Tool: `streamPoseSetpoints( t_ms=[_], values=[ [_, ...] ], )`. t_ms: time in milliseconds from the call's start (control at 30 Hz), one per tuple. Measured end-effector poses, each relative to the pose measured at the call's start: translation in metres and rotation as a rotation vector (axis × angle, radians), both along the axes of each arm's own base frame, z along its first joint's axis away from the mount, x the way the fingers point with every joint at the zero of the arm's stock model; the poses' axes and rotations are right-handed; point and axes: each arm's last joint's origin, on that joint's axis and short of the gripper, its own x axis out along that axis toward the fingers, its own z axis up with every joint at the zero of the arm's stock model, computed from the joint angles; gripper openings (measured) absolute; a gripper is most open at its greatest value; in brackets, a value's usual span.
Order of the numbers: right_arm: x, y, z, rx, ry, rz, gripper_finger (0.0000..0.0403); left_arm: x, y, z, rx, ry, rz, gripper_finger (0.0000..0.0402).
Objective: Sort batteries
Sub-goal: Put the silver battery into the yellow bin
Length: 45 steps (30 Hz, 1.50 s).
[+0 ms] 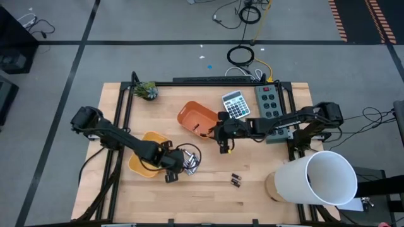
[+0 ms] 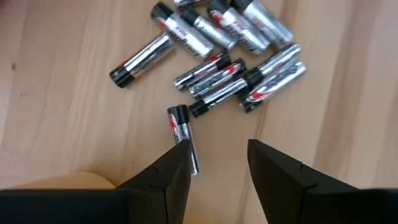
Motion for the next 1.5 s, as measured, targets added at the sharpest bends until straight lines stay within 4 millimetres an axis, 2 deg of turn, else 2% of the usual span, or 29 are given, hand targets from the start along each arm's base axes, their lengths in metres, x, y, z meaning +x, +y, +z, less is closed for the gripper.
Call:
streamPoseSetpoints(
  t_ms=[433,700,933,1033,1167,1500],
  values=[
    [-0.008,0.014,-0.013,0.022,-0.085,0.034,0.0146,-0.004,0.007,-0.015,0.005,0.043,0.059,0.0166],
    [-0.008,0.016,-0.013,0.029,-0.087,0.032,0.0146,0.0,0.015,-0.021,0.015,0.044,0.055,0.0166],
    [-0.009,0.018,-0.013,0.031,-0.085,0.037,0.0146,0.004,0.013,-0.033,0.014,0.076,0.022,0.0163],
    [-0.009,0.018,-0.013,0.03,-0.085,0.037,0.0146,0.004,0.013,-0.035,0.01,0.087,-0.001,0.0134],
    [-0.009,0.018,-0.014,0.03,-0.084,0.037,0.0146,0.004,0.012,-0.035,-0.013,0.095,-0.033,0.0041],
    [-0.009,0.018,-0.014,0.03,-0.084,0.037,0.0146,0.004,0.012,-0.034,-0.019,0.101,-0.028,0.0036]
  ],
)
